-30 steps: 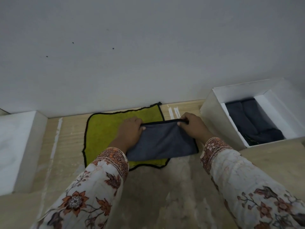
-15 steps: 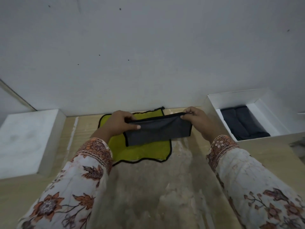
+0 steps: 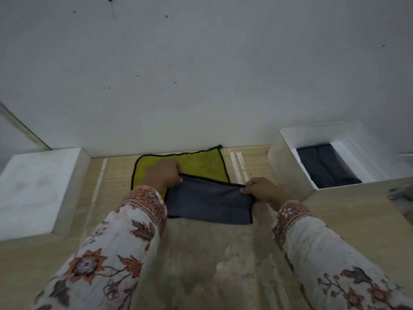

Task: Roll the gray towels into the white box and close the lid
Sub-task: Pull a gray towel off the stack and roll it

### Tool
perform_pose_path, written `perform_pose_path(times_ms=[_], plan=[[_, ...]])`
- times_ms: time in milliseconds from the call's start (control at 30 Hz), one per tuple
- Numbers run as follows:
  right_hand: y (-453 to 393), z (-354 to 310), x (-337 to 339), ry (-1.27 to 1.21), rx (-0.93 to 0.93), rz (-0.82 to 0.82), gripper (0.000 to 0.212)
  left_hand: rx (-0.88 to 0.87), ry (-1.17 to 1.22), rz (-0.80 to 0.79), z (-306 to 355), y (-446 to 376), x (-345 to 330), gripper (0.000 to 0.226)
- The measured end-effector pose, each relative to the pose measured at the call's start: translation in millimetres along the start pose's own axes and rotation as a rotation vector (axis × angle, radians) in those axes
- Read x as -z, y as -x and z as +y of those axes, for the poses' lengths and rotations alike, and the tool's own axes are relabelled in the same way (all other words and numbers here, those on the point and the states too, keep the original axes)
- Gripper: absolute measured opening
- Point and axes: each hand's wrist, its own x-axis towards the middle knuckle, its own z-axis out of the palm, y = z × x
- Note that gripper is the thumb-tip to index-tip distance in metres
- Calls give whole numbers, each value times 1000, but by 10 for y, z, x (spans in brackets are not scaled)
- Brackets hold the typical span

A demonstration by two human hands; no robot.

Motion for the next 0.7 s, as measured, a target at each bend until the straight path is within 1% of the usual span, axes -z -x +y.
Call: perform_pose_path(times_ms=[67,100,133,200,267,333,367,467,533,567,633,667,700], plan=[[-51,143,-64,16,73,180,13,44,-44,166,114,8,-175,40],[-63,198,-90,-5,86,243,12,43,-58,207,161,21,-259,43],[-73,243,-106,-21,75,282,16,29,-61,230,204,35,-347,45],[-100,299,-108,-16,34,290,33,-16,-44,259,268,66,-519,47],[-112,310,-112,23,21,255,46,-98,-8,285,314,109,-669,43],[-129,312,-140,35,36,218,51,-231,41,285,373,136,-791,36],[-133,305,-167,27,50,214,50,-293,66,268,410,148,-837,33],[-168,266,-222,-75,146,268,37,-421,120,196,539,162,-940,31],[-190,243,-233,-157,199,296,35,-479,117,154,615,179,-1020,33],[-208,245,-232,-180,181,301,36,-497,99,142,645,194,-1063,35],[-235,277,-206,-156,68,325,42,-532,66,150,691,235,-1172,37],[-245,305,-190,-126,17,332,42,-554,58,151,712,267,-1230,37],[-249,326,-169,-88,-11,318,37,-575,48,138,735,298,-1287,37]])
